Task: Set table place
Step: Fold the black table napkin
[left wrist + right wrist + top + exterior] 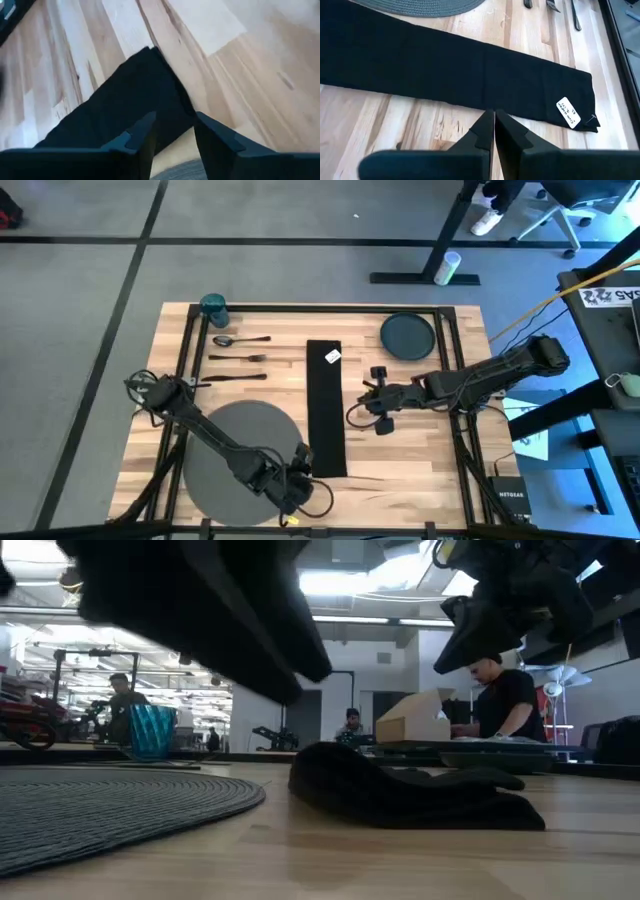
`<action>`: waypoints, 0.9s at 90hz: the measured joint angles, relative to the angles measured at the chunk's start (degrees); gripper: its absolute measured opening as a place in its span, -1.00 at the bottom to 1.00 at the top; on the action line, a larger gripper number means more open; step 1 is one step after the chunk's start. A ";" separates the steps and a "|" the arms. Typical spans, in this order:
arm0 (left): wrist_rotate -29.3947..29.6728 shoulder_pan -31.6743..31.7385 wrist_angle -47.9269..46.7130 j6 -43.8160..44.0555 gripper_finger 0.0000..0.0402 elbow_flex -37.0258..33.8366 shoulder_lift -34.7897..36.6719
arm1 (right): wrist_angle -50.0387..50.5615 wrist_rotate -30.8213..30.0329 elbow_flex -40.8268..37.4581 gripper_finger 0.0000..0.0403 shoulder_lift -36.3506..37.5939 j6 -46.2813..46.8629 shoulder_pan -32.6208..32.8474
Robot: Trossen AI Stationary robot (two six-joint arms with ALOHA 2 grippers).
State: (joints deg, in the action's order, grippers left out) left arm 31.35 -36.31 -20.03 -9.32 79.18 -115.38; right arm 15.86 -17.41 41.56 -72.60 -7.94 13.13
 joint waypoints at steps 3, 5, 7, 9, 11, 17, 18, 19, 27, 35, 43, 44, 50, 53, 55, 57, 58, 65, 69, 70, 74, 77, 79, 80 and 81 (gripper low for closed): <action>0.01 0.05 -0.02 -0.06 -0.39 0.00 -0.39 | 0.35 0.00 0.00 -1.00 0.00 -0.02 0.00; 0.04 0.09 -0.05 0.06 -0.39 0.00 -0.54 | 0.60 0.00 0.00 -1.00 0.00 0.00 0.00; 0.01 0.10 -0.14 0.11 -0.39 0.00 -0.64 | 0.69 0.00 0.00 -1.00 0.00 -0.02 0.00; -0.01 0.10 -0.25 0.13 -0.38 0.00 -0.80 | 0.77 0.00 0.00 -1.00 -0.01 -0.01 0.00; -0.06 0.09 -0.25 0.13 -0.38 0.00 -1.03 | 0.94 0.00 0.00 -1.00 -0.02 -0.02 0.00; -0.18 -0.28 -0.30 -0.32 -0.37 0.00 -1.56 | 1.11 0.00 0.00 -1.00 -0.02 -0.02 0.00; -0.19 -0.34 -0.34 -0.41 -0.37 0.00 -1.66 | 1.12 0.00 0.00 -1.00 -0.02 -0.02 0.00; -0.21 -0.39 -0.35 -0.53 -0.37 0.00 -1.75 | 1.15 0.00 0.00 -1.00 -0.02 -0.02 0.00; -0.21 -0.51 -0.24 -1.17 -0.37 0.00 -2.26 | 1.14 -0.02 0.00 -1.00 -0.02 -0.02 0.00; -0.20 -0.55 -0.27 -1.18 -0.37 0.00 -2.90 | 1.16 -0.02 0.00 -1.00 -0.02 -0.02 -0.02; 0.49 -0.38 -0.41 -1.20 -0.37 0.00 -3.72 | 1.12 -0.04 0.00 -1.00 -0.02 -0.04 0.00; 0.62 -0.34 -0.42 -1.20 -0.37 0.00 -3.79 | 1.13 -0.04 0.00 -1.00 -0.02 -0.04 0.00; 1.38 -0.04 -0.34 -1.20 -0.37 0.00 -3.88 | 1.11 -0.05 0.00 -1.00 -0.02 -0.10 0.00; 1.50 0.11 -0.25 -1.19 -0.37 0.00 -3.87 | 1.14 -0.05 0.00 -1.00 -0.02 -0.23 -0.01; 1.51 0.24 -0.16 -1.18 -0.37 0.00 -3.86 | 1.14 -0.07 0.00 -1.00 -0.02 -0.27 0.00; 1.51 0.33 -0.14 -1.15 -0.37 0.00 -3.88 | 1.14 -0.07 0.00 -1.00 -0.02 -0.33 0.00; 1.51 0.40 -0.15 -1.10 -0.37 0.00 -3.87 | 1.12 -0.07 0.00 -1.00 -0.02 -0.40 0.00; 1.51 0.77 -0.04 -0.72 -0.37 0.00 -3.87 | 1.12 -0.07 0.00 -1.00 -0.02 -0.71 0.00; 1.51 0.84 0.15 -0.72 -0.37 0.00 -3.87 | 1.11 -0.07 0.00 -1.00 -0.02 -1.17 0.00; 1.51 0.84 0.18 -0.72 -0.37 0.00 -3.87 | 1.11 -0.07 0.00 -1.00 -0.02 -1.23 0.00; 1.53 0.91 0.19 -0.70 -0.37 0.00 -3.87 | 1.11 -0.08 0.00 -1.00 -0.02 -1.31 0.00; 1.51 1.00 0.15 -0.72 -0.37 0.00 -3.86 | 1.11 -0.09 0.00 -1.00 -0.02 -1.33 0.00; 1.51 1.08 0.17 -0.72 -0.37 0.00 -3.87 | 1.11 -0.09 0.00 -1.00 -0.02 -1.33 0.00; 1.51 1.12 0.18 -0.71 -0.37 0.00 -3.87 | 1.11 -0.09 0.00 -1.00 -0.02 -1.33 0.00; 1.51 1.17 0.19 -0.70 -0.37 0.00 -3.88 | 1.11 -0.09 0.00 -1.00 -0.02 -1.33 0.00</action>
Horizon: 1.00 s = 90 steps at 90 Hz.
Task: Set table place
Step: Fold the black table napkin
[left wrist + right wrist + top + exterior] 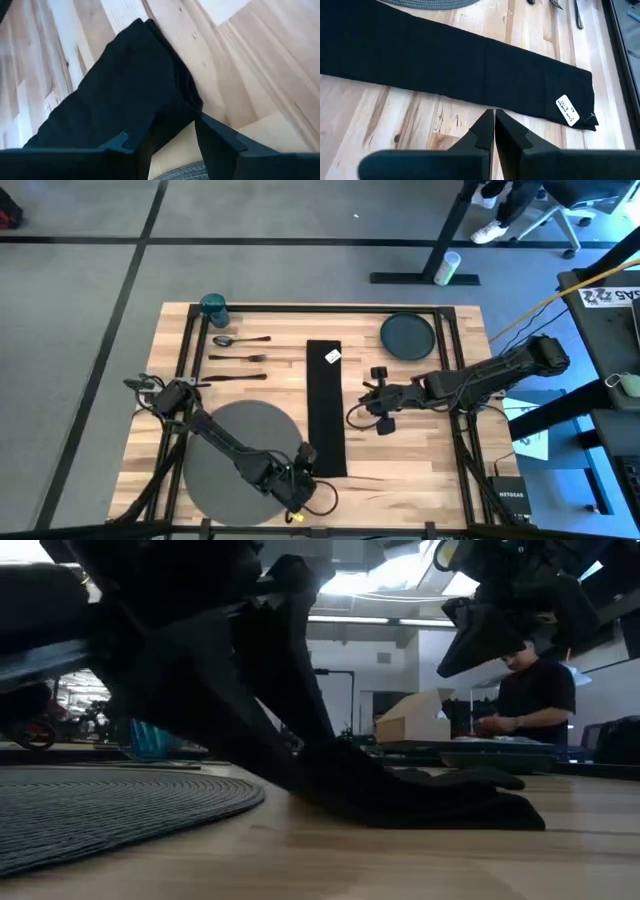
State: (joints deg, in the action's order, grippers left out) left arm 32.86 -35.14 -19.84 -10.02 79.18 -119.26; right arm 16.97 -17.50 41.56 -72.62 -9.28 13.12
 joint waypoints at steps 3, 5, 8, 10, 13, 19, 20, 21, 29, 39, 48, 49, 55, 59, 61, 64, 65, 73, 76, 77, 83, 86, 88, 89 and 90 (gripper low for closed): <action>0.00 0.00 0.18 0.14 -0.37 0.00 0.02 | 0.00 0.00 0.00 -1.00 0.00 0.00 0.00; 0.02 0.00 0.47 0.15 -0.37 0.00 0.00 | 0.00 0.00 0.00 -1.00 0.00 0.00 -0.02; 0.00 0.02 1.08 0.14 -0.37 0.00 0.02 | 0.00 0.00 0.00 -1.00 0.00 -0.02 0.00; 0.00 0.02 1.56 0.05 -0.37 0.00 0.02 | 0.00 -0.02 0.00 -1.00 0.00 -0.08 -0.01; 0.02 0.05 2.45 -0.59 -0.37 0.00 -0.13 | -0.02 -0.02 0.00 -1.00 0.00 -0.17 0.00; -0.02 0.11 3.84 -2.53 -0.37 0.00 -0.43 | -0.02 -0.04 0.00 -1.00 0.00 -0.20 -0.02; -0.01 0.11 3.82 -2.84 -0.37 0.00 -0.49 | -0.02 -0.04 0.00 -1.00 0.00 -0.20 -0.01; 0.00 0.11 3.78 -3.09 -0.37 0.00 -0.56 | -0.02 -0.04 0.00 -1.00 0.00 -0.20 -0.01; 0.00 0.39 4.20 -3.70 -0.38 0.00 -1.30 | -0.01 -0.04 0.00 -1.00 0.00 -0.20 0.00; 0.11 1.19 3.81 -2.10 -0.46 -0.02 -1.84 | 0.03 -0.07 0.00 -1.00 0.00 -0.20 -0.01; 1.07 1.86 3.81 -0.76 -0.63 -0.02 -1.86 | 0.06 -0.07 0.00 -1.00 0.00 -0.20 0.00; 1.22 1.94 3.82 -0.68 -0.65 -0.02 -1.86 | 0.06 -0.07 0.00 -1.00 0.00 -0.20 -0.02; 2.16 2.36 3.68 -0.40 -0.85 -0.02 -1.86 | 0.09 -0.07 0.00 -1.00 0.00 -0.20 -0.01; 2.57 2.66 3.56 -0.11 -0.93 -0.02 -1.86 | 0.12 -0.22 0.00 -1.00 0.00 -0.21 -0.01; 2.88 2.77 3.50 0.33 -0.95 -0.02 -1.86 | 0.11 -0.64 0.00 -1.00 0.00 -0.22 0.00; 3.46 2.99 3.54 0.84 -0.96 -0.02 -1.86 | 0.30 -1.35 0.00 -1.00 0.00 -0.21 0.00; 3.62 3.04 3.56 1.10 -0.97 -0.02 -1.86 | 0.45 -1.59 0.00 -1.00 0.00 -0.23 0.01; 4.44 3.55 3.16 3.70 -0.99 -0.02 -1.46 | 1.39 -2.97 0.00 -1.00 0.00 -0.20 0.05; 4.47 3.74 3.17 4.56 -0.99 -0.02 -1.10 | 1.61 -3.06 0.00 -1.00 0.04 -0.22 0.05; 4.55 3.80 3.17 4.94 -1.00 -0.02 -0.91 | 1.71 -3.06 0.00 -1.00 0.07 -0.22 0.05; 5.73 3.89 2.62 6.34 -1.00 -0.02 0.57 | 2.03 -3.06 0.00 -1.00 0.34 -0.21 0.05; 6.54 3.89 2.21 6.71 -1.00 -0.02 1.47 | 2.22 -3.06 0.00 -1.00 0.55 -0.20 0.05; 7.00 3.89 1.84 6.86 -1.00 -0.02 2.04 | 2.33 -3.06 0.00 -1.00 0.78 -0.20 0.05; 7.15 3.89 1.64 6.89 -1.00 -0.02 2.33 | 2.44 -3.05 0.00 -1.00 0.95 -0.20 0.05; 7.28 3.89 1.44 6.93 -1.00 -0.02 2.62 | 2.60 -3.04 0.00 -1.00 1.13 -0.20 0.05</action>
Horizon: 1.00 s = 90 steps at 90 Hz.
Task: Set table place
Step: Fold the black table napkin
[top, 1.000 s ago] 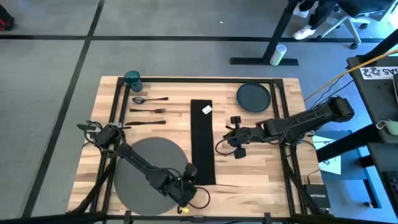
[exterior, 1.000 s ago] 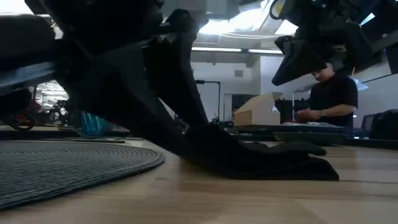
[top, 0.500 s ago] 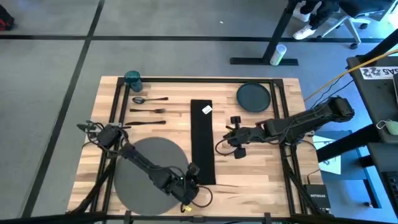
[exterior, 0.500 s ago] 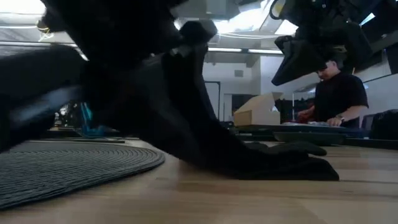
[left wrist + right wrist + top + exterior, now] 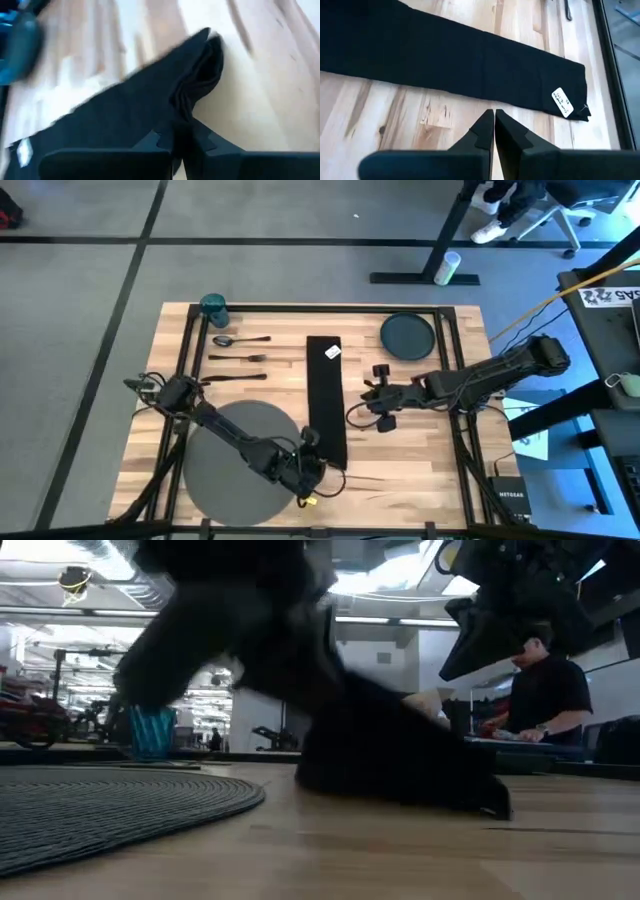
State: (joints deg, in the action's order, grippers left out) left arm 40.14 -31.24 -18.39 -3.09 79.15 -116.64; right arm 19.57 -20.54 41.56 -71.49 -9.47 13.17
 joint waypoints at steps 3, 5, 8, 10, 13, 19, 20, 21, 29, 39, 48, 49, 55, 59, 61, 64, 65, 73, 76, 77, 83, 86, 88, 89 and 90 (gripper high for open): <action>0.22 0.00 -0.48 0.00 -1.00 0.00 0.94 | 0.10 -0.07 0.00 -1.00 0.45 0.00 0.00; 0.44 0.05 -0.79 0.00 -1.00 0.00 1.41 | 0.01 -0.14 0.00 -1.00 0.86 0.00 0.00; 0.83 0.17 -0.98 0.08 -1.00 0.00 2.20 | 0.06 -0.46 0.00 -1.00 1.40 0.04 0.00; 1.02 0.23 -1.19 0.11 -1.00 0.00 2.81 | 0.11 -0.50 0.00 -1.00 1.83 0.07 0.00; 1.30 0.37 -1.48 0.16 -1.00 0.00 3.69 | 0.07 -0.50 0.00 -1.00 2.49 0.09 0.00; 2.15 0.77 -1.71 0.64 -1.00 0.00 5.78 | 0.14 -0.52 0.00 -1.00 4.02 0.15 0.00; 2.40 0.87 -1.73 0.78 -1.00 0.00 6.03 | 0.17 -0.51 0.00 -1.00 4.31 0.19 0.05; 2.58 0.98 -1.74 0.90 -1.00 0.00 6.36 | 0.24 -0.50 0.00 -1.00 4.60 0.22 0.12; 3.00 1.64 -2.17 1.93 -1.00 0.02 8.93 | 0.44 -0.94 0.00 -1.00 6.43 0.31 0.96; 3.15 2.17 -1.61 2.98 -1.00 0.02 11.65 | 0.69 -1.12 0.02 -1.00 8.07 1.10 2.78; 3.18 2.06 -1.31 3.85 -1.00 0.02 13.15 | 1.55 -2.32 0.02 -1.00 8.93 3.04 4.94; 3.18 2.02 -1.35 4.03 -1.00 0.02 13.24 | 1.69 -2.49 0.02 -1.00 8.97 3.24 5.20; 3.17 1.85 -1.34 5.50 -1.00 0.02 13.70 | 2.53 -3.10 0.02 -1.00 9.16 4.68 6.85; 3.15 1.61 -1.41 6.36 -1.00 0.02 13.96 | 2.40 -3.53 0.02 -1.00 9.21 5.67 7.91; 3.17 1.58 -1.34 7.04 -1.00 0.06 14.01 | 2.50 -3.74 0.02 -1.00 9.23 6.17 8.42; 3.33 1.57 -1.90 7.46 -1.00 0.42 14.03 | 2.58 -4.15 0.02 -1.00 9.23 6.78 9.33; 3.45 1.57 -2.17 7.61 -1.00 0.58 14.03 | 2.58 -4.27 0.02 -1.00 9.23 7.10 9.60; 3.80 2.22 -4.16 9.21 -1.00 1.41 14.03 | 2.64 -5.42 0.04 -1.00 9.21 8.83 11.54; 3.91 2.83 -4.60 10.17 -1.00 1.43 14.03 | 2.66 -5.72 0.04 -1.00 9.23 9.37 12.14; 3.93 3.06 -4.79 10.30 -1.00 1.44 14.03 | 2.68 -5.85 0.04 -1.00 9.23 9.52 12.33; 4.00 4.75 -6.62 11.89 -1.00 1.44 14.03 | 2.69 -6.64 0.04 -1.00 9.21 10.57 13.47; 4.00 5.69 -7.30 12.86 -1.00 1.44 14.01 | 2.69 -7.22 0.04 -1.00 9.21 10.76 13.94; 4.00 6.37 -7.71 13.40 -1.00 1.44 14.01 | 2.68 -7.46 0.04 -1.00 9.21 10.84 14.21; 4.00 6.67 -7.90 13.66 -1.00 1.44 14.01 | 2.67 -7.54 0.04 -1.00 9.21 10.88 14.35; 4.01 7.02 -8.10 13.99 -1.00 1.44 14.01 | 2.69 -7.57 0.04 -1.00 9.21 10.95 14.43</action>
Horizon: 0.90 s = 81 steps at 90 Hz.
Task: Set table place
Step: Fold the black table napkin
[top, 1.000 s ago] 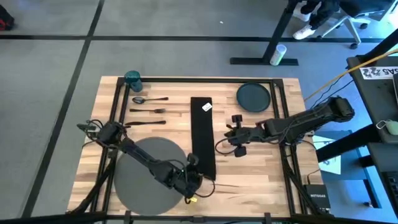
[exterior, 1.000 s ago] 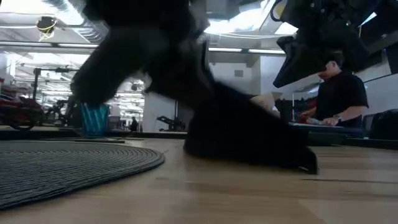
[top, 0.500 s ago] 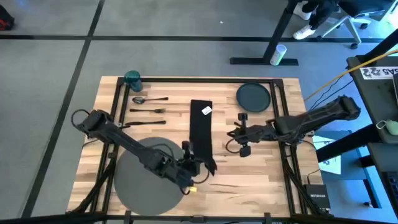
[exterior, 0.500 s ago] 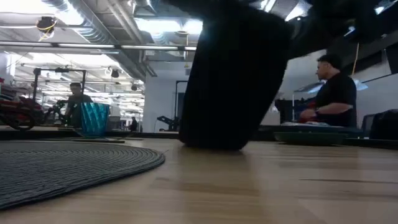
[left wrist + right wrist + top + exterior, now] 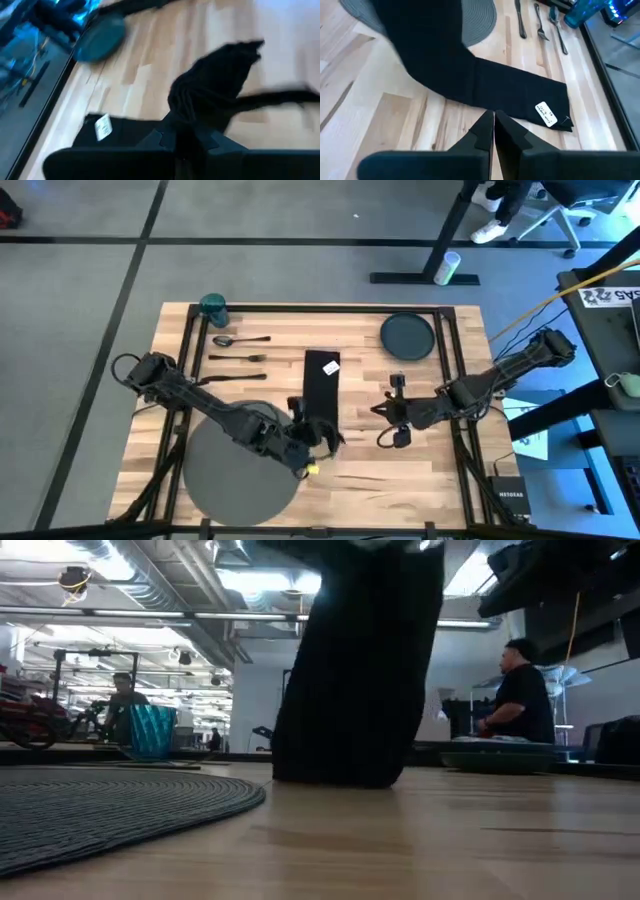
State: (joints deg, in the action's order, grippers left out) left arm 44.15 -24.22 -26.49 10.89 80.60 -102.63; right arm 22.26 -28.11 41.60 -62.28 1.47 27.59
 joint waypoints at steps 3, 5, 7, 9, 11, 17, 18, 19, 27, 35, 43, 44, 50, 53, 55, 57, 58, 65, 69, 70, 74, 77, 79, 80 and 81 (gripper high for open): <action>0.04 1.06 -0.73 0.94 -1.00 0.00 0.00 | 0.08 -0.02 0.00 -1.00 0.00 0.13 0.36; 0.06 1.72 -1.21 1.55 -1.00 0.00 0.00 | 0.11 -0.02 0.00 -1.00 0.00 0.27 0.53; 0.10 2.36 -1.56 2.17 -1.00 0.00 0.00 | 0.10 -0.10 0.00 -1.00 0.00 0.39 0.70; 0.08 3.05 -1.95 2.51 -1.00 0.00 0.00 | 0.09 -0.24 0.00 -1.00 0.00 0.59 0.78; 0.08 3.65 -2.25 2.78 -1.00 0.00 0.00 | 0.11 -0.33 0.00 -1.00 0.00 0.80 0.99; 0.06 5.34 -2.24 3.04 -1.00 0.00 0.00 | 0.34 -0.50 0.00 -1.00 0.00 1.12 1.05; 0.06 5.61 -2.24 3.02 -1.00 0.00 0.00 | 0.35 -0.54 0.00 -1.00 0.00 1.12 1.05; 0.06 5.89 -2.24 2.98 -1.00 0.00 0.00 | 0.33 -0.58 0.00 -1.00 0.00 1.12 1.05; -0.01 7.98 -2.37 2.67 -1.00 0.00 0.00 | 0.33 -0.66 0.00 -1.00 0.00 1.12 1.05; -0.86 10.14 -2.98 3.29 -1.00 0.00 0.00 | 0.33 -0.68 0.00 -1.00 0.00 1.12 1.05; -1.73 12.25 -3.16 3.68 -1.00 0.00 0.00 | 0.33 -0.66 0.00 -1.00 0.00 1.12 1.05; -1.85 12.52 -3.17 3.69 -1.00 0.00 0.00 | 0.33 -0.66 0.00 -1.00 0.00 1.12 1.05; -2.82 14.07 -2.99 3.70 -1.00 -0.22 0.00 | 0.33 -0.66 0.00 -1.00 0.00 1.13 1.05; -3.32 14.92 -3.12 3.77 -1.00 -0.37 0.00 | 0.33 -0.66 0.00 -1.00 0.00 1.17 1.05; -3.65 15.45 -3.40 3.92 -1.00 -0.41 0.00 | 0.33 -0.66 0.00 -1.00 0.00 1.17 1.05; -3.92 15.93 -3.68 4.02 -1.00 -0.44 0.00 | 0.33 -0.66 0.00 -1.00 0.00 1.18 1.05; -4.06 16.16 -3.77 4.11 -1.00 -0.45 0.00 | 0.33 -0.66 0.00 -1.00 0.00 1.18 1.05; -4.94 17.80 -4.41 4.37 -1.00 -0.48 -0.02 | 0.33 -0.62 0.00 -1.00 0.00 1.20 1.05; -5.42 18.61 -4.57 4.37 -1.00 -0.48 -0.02 | 0.33 -0.58 0.00 -1.00 -0.01 1.20 1.05; -5.59 18.81 -4.57 4.37 -1.00 -0.48 -0.02 | 0.33 -0.57 0.00 -1.00 -0.02 1.20 1.05; -6.42 19.56 -4.55 4.37 -1.00 -0.48 -0.02 | 0.33 -0.52 0.00 -1.00 -0.02 1.20 1.05; -6.98 20.12 -4.56 4.37 -1.00 -0.48 -0.02 | 0.33 -0.48 0.00 -1.00 -0.02 1.22 1.05; -7.29 20.49 -4.59 4.37 -1.00 -0.48 -0.02 | 0.33 -0.42 0.00 -1.00 -0.02 1.22 1.05; -7.46 20.67 -4.60 4.38 -1.00 -0.48 -0.03 | 0.33 -0.40 0.00 -1.00 -0.02 1.22 1.05; -7.62 20.84 -4.60 4.38 -1.00 -0.48 -0.03 | 0.33 -0.38 0.00 -1.00 -0.02 1.22 1.05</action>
State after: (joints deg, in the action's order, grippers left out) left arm 36.52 -3.38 -31.09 15.28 80.12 -102.66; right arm 22.59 -28.49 41.60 -62.30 2.70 28.64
